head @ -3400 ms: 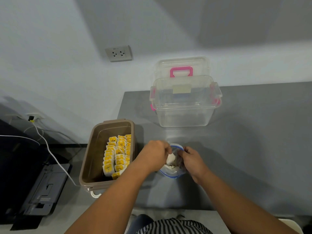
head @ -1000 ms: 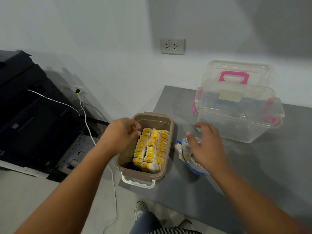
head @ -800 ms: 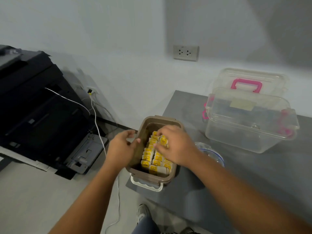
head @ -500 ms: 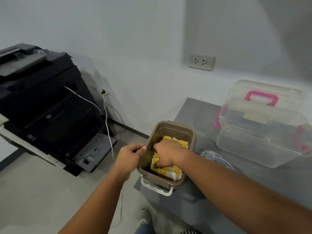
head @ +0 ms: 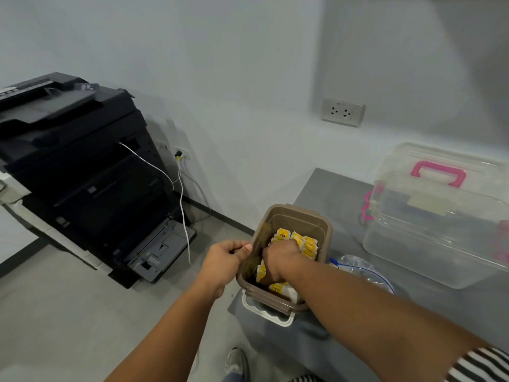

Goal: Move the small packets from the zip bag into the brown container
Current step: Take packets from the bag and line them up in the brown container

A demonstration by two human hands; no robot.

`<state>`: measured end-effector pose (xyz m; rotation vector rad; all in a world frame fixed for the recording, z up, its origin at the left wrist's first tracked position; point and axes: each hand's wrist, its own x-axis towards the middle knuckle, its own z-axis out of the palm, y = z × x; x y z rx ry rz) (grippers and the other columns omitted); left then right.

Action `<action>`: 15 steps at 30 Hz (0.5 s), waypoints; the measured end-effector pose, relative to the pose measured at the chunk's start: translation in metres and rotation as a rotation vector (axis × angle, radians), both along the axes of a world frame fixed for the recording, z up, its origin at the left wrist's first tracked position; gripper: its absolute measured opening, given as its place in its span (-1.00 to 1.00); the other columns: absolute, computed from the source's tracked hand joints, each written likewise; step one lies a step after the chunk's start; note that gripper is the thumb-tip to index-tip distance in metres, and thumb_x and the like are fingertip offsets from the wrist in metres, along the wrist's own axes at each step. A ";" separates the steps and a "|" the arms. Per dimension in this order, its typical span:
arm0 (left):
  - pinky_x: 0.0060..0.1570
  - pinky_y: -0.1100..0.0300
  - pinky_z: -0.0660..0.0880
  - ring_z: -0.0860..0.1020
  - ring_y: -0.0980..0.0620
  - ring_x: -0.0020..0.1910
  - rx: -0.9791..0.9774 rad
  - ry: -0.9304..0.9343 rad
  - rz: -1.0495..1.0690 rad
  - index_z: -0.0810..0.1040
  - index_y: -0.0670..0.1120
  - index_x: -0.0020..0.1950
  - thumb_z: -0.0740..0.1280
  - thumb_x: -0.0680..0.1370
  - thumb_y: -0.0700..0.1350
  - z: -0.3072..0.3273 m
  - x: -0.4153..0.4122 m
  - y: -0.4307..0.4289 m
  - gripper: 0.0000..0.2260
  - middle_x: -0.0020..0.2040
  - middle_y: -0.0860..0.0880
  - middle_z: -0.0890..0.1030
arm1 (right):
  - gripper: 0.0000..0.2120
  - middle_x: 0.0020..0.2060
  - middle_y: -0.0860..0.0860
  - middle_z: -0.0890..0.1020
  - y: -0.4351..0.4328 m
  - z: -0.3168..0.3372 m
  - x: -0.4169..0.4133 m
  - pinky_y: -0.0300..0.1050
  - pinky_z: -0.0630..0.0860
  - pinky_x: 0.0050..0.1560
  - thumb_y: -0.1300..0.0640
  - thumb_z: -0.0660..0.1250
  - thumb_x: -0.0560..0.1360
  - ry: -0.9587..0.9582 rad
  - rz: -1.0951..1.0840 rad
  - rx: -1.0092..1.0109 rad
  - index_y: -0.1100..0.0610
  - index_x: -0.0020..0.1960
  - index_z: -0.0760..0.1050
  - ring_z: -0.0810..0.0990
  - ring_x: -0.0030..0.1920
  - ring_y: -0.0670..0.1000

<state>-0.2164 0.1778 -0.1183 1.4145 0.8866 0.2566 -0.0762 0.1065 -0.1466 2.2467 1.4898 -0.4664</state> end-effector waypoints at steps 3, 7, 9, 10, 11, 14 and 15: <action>-0.08 0.08 0.64 0.71 -0.11 -0.10 0.009 0.006 -0.021 0.67 -0.15 0.09 0.35 0.62 -0.14 -0.001 0.000 0.002 -0.86 -0.09 -0.15 0.73 | -0.37 -0.05 0.00 0.52 0.004 -0.003 0.002 -0.02 0.52 -0.08 -0.37 0.39 0.41 0.002 -0.016 -0.009 0.02 0.30 0.49 0.61 0.09 0.13; -0.13 0.12 0.63 0.70 -0.09 -0.14 0.008 -0.007 -0.035 0.66 -0.19 0.11 0.35 0.62 -0.16 -0.001 0.000 0.003 -0.84 -0.09 -0.18 0.72 | -0.29 0.17 0.01 0.60 0.009 -0.005 0.010 -0.02 0.53 -0.05 -0.41 0.40 0.38 0.011 -0.022 0.012 0.01 0.36 0.47 0.61 0.16 0.14; -0.19 0.17 0.62 0.69 -0.05 -0.18 0.002 -0.019 -0.037 0.66 -0.20 0.11 0.34 0.62 -0.18 0.000 0.000 0.002 -0.84 -0.09 -0.20 0.72 | -0.28 0.19 0.01 0.60 0.008 -0.007 0.013 -0.01 0.55 -0.03 -0.41 0.40 0.39 0.018 -0.037 0.022 0.01 0.38 0.46 0.61 0.17 0.14; -0.20 0.18 0.61 0.69 -0.04 -0.19 0.000 -0.023 -0.038 0.65 -0.21 0.11 0.33 0.62 -0.19 0.000 0.000 0.002 -0.84 -0.09 -0.21 0.71 | -0.26 0.18 0.00 0.60 0.008 -0.008 0.014 -0.01 0.55 -0.03 -0.43 0.39 0.38 0.023 -0.042 0.021 0.01 0.38 0.45 0.61 0.17 0.14; -0.20 0.19 0.61 0.69 -0.04 -0.19 -0.002 -0.025 -0.040 0.65 -0.22 0.12 0.33 0.62 -0.19 0.001 0.001 0.002 -0.84 -0.08 -0.21 0.71 | -0.24 0.17 0.00 0.60 0.008 -0.008 0.014 -0.01 0.55 -0.03 -0.46 0.37 0.36 0.026 -0.044 0.015 0.01 0.37 0.45 0.61 0.16 0.14; -0.19 0.17 0.62 0.70 -0.06 -0.16 0.000 -0.016 -0.046 0.65 -0.21 0.12 0.33 0.62 -0.18 0.000 0.001 0.003 -0.84 -0.08 -0.20 0.72 | -0.29 0.12 0.00 0.59 0.008 -0.007 0.012 -0.02 0.48 -0.06 -0.44 0.36 0.38 0.001 -0.024 -0.011 0.01 0.34 0.46 0.59 0.15 0.15; -0.19 0.17 0.61 0.70 -0.06 -0.16 0.003 -0.009 -0.047 0.65 -0.20 0.12 0.33 0.62 -0.17 0.000 0.001 0.003 -0.84 -0.09 -0.19 0.72 | -0.36 0.14 0.00 0.59 0.007 -0.008 0.010 -0.01 0.46 -0.03 -0.37 0.36 0.43 -0.022 -0.010 -0.021 0.00 0.35 0.45 0.58 0.16 0.15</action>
